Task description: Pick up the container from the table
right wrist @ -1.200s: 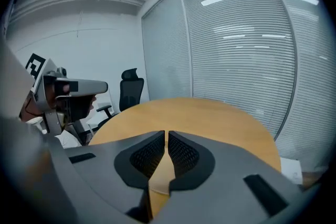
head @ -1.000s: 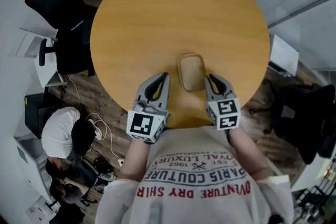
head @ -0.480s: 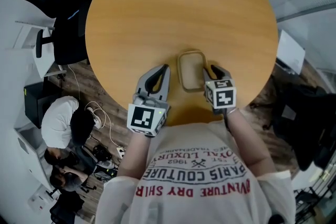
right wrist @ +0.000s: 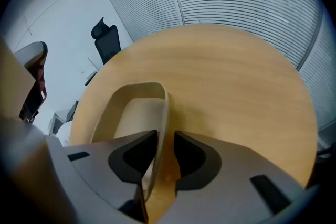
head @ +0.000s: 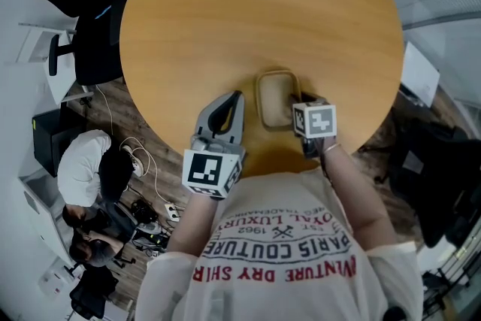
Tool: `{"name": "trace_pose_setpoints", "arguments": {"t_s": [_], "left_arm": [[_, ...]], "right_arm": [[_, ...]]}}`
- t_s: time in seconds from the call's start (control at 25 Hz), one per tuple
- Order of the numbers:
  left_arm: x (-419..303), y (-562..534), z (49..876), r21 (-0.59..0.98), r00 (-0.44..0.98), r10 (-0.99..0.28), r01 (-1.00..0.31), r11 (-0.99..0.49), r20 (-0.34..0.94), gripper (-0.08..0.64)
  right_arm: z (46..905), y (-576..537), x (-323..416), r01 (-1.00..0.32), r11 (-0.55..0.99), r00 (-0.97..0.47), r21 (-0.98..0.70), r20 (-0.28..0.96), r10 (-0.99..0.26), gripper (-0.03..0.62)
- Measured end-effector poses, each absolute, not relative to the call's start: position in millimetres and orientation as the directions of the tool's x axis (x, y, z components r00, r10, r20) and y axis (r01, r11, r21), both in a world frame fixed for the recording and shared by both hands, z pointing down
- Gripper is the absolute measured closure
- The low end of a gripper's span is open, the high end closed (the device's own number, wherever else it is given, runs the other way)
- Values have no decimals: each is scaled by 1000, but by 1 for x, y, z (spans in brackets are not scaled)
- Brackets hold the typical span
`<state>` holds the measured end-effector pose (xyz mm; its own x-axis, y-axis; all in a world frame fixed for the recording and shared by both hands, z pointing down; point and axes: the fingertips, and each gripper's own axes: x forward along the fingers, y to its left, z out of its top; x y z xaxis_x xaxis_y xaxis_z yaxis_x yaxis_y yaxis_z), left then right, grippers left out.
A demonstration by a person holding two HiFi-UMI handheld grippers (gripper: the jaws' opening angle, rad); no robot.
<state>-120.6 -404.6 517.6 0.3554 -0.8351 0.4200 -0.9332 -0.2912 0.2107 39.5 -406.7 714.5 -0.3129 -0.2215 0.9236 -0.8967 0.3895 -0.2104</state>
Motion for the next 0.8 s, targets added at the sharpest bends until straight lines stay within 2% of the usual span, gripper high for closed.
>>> {"name": "trace_pose_setpoints", "arguments": {"t_s": [0.2,0.56,0.8], "left_arm": [[-124,-411,516,231,356,-839,-931,-282,411,558],[-127,-409,517,240,360,-837,-929,-281,413,558],[-137,-405,515,235,347,-845,-934,-269,408,558]], "right_arm": [[714,-407,35,-890,410,-305,-199,929,-212,495],[705,-411,31,-901,412,-263,-136,926,-270,588],[694,-418,31,-909,397,-268,-129,910,-317,589]]}}
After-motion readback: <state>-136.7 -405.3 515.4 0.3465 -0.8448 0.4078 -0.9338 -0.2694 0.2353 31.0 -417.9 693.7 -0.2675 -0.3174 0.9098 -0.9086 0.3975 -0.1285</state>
